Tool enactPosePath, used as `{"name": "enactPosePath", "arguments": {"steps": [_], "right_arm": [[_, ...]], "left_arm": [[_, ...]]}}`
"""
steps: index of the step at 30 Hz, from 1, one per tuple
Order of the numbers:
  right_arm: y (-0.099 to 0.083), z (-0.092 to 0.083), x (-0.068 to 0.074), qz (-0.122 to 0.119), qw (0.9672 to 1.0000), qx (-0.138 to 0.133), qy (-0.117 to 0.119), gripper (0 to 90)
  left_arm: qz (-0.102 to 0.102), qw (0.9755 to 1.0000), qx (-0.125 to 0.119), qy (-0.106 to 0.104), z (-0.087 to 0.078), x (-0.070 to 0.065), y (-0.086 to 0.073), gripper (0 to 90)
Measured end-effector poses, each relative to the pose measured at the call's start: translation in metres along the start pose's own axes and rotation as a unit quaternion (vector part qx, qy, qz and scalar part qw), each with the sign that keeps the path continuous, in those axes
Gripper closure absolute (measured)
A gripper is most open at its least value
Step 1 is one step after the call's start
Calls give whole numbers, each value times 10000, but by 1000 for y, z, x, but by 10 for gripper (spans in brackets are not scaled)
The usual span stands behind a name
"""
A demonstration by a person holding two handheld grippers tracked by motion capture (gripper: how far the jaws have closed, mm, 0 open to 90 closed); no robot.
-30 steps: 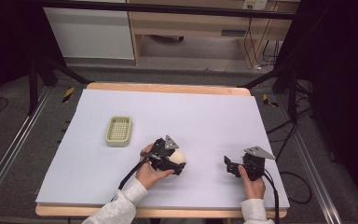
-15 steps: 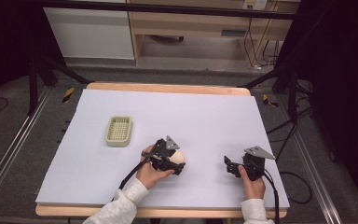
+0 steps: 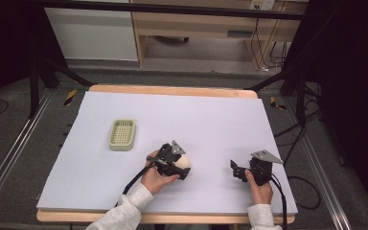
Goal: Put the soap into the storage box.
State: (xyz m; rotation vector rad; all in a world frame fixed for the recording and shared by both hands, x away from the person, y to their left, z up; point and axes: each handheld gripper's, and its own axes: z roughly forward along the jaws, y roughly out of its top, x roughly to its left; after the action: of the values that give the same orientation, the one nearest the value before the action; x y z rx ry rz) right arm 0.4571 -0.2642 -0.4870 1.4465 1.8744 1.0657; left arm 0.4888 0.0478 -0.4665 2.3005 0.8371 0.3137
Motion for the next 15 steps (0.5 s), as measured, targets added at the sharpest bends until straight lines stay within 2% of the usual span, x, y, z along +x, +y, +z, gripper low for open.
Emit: {"name": "enactPosePath", "arguments": {"steps": [15], "right_arm": [[0,0,0,-2,10000,1,1,44]], "left_arm": [[-10,10000,19,29,0,-1,0,239]]}}
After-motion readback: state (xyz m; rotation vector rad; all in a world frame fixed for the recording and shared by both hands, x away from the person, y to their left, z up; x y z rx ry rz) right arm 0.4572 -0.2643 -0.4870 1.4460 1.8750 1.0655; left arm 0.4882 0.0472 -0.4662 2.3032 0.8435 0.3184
